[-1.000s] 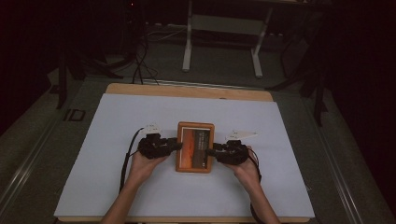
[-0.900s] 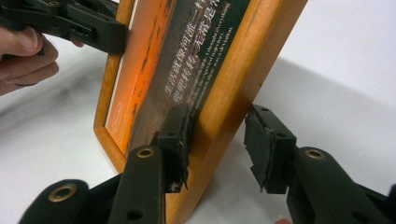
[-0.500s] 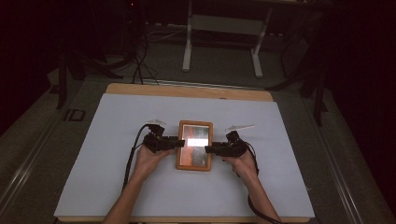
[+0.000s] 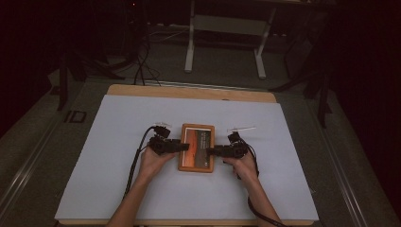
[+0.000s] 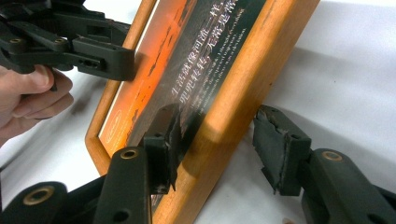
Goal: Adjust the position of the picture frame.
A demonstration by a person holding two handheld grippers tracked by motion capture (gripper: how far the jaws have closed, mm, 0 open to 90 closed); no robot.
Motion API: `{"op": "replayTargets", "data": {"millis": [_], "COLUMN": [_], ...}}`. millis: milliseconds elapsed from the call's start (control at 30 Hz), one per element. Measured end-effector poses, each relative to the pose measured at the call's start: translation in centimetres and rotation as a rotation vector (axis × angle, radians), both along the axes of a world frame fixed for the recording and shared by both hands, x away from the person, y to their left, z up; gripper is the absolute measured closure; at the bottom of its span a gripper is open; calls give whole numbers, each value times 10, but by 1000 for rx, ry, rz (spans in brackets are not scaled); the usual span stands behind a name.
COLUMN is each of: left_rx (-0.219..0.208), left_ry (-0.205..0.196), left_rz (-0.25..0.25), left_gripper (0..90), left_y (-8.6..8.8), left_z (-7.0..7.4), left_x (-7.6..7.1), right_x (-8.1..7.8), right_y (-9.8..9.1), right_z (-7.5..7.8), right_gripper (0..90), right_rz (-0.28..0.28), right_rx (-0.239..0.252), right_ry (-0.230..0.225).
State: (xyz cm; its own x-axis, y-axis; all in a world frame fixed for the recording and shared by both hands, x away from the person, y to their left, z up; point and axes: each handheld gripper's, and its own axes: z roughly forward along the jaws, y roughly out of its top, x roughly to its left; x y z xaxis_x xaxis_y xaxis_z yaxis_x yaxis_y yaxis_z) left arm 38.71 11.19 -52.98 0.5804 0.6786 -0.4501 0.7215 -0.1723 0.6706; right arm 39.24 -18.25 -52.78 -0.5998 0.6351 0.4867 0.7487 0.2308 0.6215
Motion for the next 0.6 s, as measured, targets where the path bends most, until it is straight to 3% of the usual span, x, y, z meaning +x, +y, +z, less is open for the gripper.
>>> {"op": "replayTargets", "data": {"millis": [67,400,433,533,600], "left_rx": [17,14,25,28,39], "left_ry": [-24,-126,-168,-193,-228], "left_rz": [5,28,56,74,101], "left_gripper": [467,468,485,498,503], "left_y": [1,14,18,21,26], "left_z": [4,22,23,22,22], "left_x": [-3,-18,-24,-31,-38], "right_x": [-1,-10,-13,-15,-18], "right_y": [2,2,1,0,1], "right_z": [1,11,14,17,21], "right_gripper": [492,468,469,471,469], "right_rz": [1,-30,-34,-35,-28], "right_rx": [-17,-111,-132,-144,-170], "right_ry": [-10,-101,-124,-144,-181]}}
